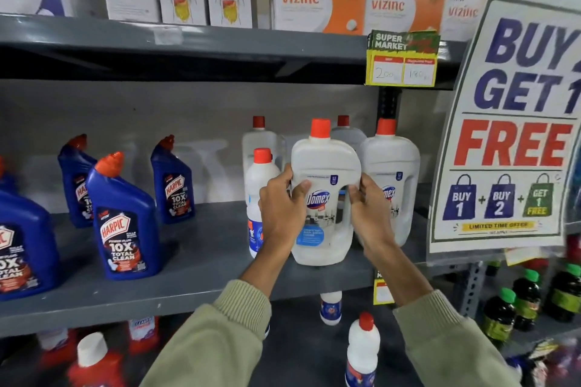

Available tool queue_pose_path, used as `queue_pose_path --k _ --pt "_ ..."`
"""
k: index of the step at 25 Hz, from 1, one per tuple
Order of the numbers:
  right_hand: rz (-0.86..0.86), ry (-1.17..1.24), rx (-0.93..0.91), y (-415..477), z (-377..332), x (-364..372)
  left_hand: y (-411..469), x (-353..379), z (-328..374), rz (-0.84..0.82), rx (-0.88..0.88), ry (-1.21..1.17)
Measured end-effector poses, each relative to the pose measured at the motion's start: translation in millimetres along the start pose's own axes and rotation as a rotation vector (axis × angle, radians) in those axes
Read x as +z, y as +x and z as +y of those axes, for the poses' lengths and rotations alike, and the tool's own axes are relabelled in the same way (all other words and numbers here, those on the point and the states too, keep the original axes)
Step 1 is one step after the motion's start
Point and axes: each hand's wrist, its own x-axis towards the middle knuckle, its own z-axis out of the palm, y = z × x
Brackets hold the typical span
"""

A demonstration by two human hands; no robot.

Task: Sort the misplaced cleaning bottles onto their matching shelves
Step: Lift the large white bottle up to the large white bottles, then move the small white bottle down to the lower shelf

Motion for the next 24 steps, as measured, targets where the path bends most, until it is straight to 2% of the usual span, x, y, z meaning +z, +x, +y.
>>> queue_pose_path --k 8,13,15,17,19,20,22,24 --pt "0.023 -0.12 -0.11 6 11 6 2 5 -5 0.072 0.06 0.068" --pt "0.062 -0.068 -0.145 -2 6 5 -1 -8 0 0.067 0.153 0.219" --pt "0.093 -0.085 -0.197 -11 1 0 -6 -20 0 0.154 0.238 0.23" --pt "0.206 -0.197 -0.322 -24 -3 -3 -11 -37 -8 0.281 0.261 0.168" --pt "0.273 -0.26 -0.523 -38 -18 1 -13 -53 -26 0.326 0.178 0.08" --pt "0.235 -0.224 -0.607 -41 -31 7 -13 -61 -34 0.298 0.09 0.045" --pt "0.069 -0.132 -0.67 -36 -67 25 -14 -68 -50 0.175 -0.125 0.042" --pt "-0.082 -0.232 -0.629 -20 -97 48 -16 -68 -62 0.062 -0.222 0.057"
